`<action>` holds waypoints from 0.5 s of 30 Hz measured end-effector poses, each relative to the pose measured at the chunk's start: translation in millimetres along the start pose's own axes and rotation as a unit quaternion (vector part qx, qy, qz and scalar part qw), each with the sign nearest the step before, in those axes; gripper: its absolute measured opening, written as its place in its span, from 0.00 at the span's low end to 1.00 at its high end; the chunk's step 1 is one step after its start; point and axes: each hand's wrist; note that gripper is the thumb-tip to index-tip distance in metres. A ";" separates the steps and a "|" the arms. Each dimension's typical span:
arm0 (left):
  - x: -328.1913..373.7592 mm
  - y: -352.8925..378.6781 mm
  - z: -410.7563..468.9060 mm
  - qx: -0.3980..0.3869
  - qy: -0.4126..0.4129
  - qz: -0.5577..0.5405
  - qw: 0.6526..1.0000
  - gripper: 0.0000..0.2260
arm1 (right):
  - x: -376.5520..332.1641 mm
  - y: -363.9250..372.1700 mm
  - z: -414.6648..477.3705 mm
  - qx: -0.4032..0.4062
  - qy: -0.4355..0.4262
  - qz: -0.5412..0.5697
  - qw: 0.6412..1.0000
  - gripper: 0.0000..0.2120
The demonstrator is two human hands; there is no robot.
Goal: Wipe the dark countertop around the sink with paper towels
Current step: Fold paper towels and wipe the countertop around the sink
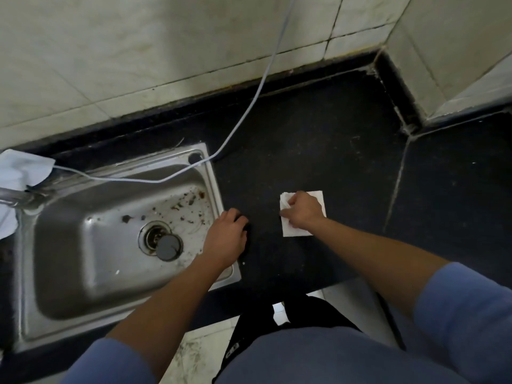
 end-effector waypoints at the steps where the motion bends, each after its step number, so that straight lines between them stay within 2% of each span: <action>1: 0.0 0.2 1.5 -0.003 0.000 0.004 1.000 0.15 | 0.0 -0.4 -1.6 -0.005 -0.008 -0.003 1.000 0.20; 3: 4.0 -1.3 6.1 -0.004 0.008 0.008 1.000 0.15 | 3.5 -3.5 -6.0 -0.012 -0.026 0.017 0.999 0.21; 5: 13.2 -3.3 12.9 -0.009 0.030 0.017 0.999 0.16 | 13.7 -10.4 -13.1 0.021 -0.066 0.000 0.998 0.15; 7: 27.2 -3.7 21.7 -0.016 0.062 0.042 0.997 0.17 | 31.1 -18.9 -22.4 0.096 -0.129 -0.108 0.981 0.10; 8: 35.1 -3.0 27.3 -0.018 0.081 0.054 0.995 0.18 | 41.2 -22.7 -25.6 0.136 -0.172 -0.168 0.961 0.10; 10: 50.9 0.3 40.2 -0.033 0.121 0.085 0.988 0.21 | 61.6 -27.2 -26.7 0.169 -0.238 -0.268 0.918 0.16; 13: 62.2 9.9 58.0 -0.082 0.132 0.128 0.979 0.21 | 81.8 -29.0 -23.1 0.051 -0.173 -0.381 0.907 0.29; 15: 59.0 15.3 63.1 -0.105 0.120 0.131 0.978 0.21 | 90.9 -29.1 -19.9 0.016 -0.146 -0.408 0.901 0.31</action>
Point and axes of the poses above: each hand's wrist, its own z-axis towards the middle knuckle, its own y-axis out of the palm, x = y × z, and after that the axes turned 10 degrees about -x, right-handed
